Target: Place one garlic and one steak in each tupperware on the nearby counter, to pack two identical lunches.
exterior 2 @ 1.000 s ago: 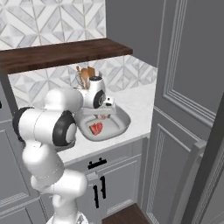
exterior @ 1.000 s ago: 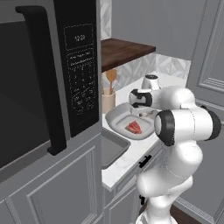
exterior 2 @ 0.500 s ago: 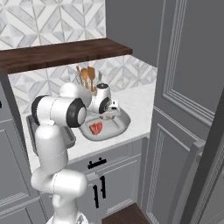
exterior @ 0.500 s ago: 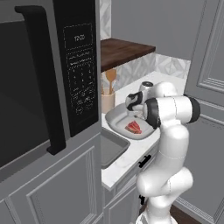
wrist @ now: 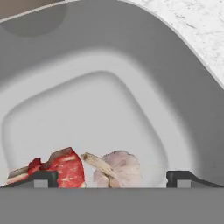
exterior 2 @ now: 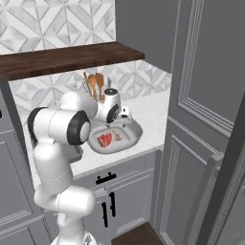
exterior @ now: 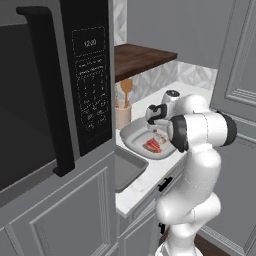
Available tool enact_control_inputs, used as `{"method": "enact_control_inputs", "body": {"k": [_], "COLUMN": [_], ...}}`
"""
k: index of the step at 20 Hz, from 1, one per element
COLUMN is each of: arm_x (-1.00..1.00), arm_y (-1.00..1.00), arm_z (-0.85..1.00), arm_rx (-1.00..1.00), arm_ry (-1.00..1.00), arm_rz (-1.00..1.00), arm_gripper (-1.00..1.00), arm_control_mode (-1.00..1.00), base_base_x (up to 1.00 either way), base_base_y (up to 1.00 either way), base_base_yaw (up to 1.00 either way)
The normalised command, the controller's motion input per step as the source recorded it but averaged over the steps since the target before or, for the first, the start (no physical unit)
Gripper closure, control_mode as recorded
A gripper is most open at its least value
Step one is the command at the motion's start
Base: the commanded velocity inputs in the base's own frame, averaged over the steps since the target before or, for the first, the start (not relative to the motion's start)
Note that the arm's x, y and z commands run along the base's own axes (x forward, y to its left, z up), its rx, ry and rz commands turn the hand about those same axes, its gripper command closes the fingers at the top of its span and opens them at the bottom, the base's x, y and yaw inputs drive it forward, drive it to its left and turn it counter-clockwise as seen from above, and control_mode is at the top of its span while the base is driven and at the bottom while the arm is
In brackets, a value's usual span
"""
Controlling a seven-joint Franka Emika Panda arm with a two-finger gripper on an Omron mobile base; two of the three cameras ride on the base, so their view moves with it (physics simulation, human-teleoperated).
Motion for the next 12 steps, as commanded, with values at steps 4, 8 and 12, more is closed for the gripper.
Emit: {"method": "enact_control_inputs", "body": {"k": [4, 8, 12], "arm_x": [-0.9, -1.0, -0.5], "arm_y": [-0.33, -0.29, -0.16], "arm_z": [0.74, 0.68, -0.03], "arm_rx": [0.0, -0.01, -0.03], "arm_ry": [-0.06, -0.04, -0.06], "arm_rz": [-0.01, -0.05, 0.01], "arm_gripper": [-1.0, -1.0, -1.0], "arm_control_mode": [-1.0, -1.0, 1.0], "base_base_x": [0.0, 0.0, -0.5], "base_base_y": [0.0, 0.0, -0.34], "base_base_yaw": [0.0, 0.0, 0.01]}}
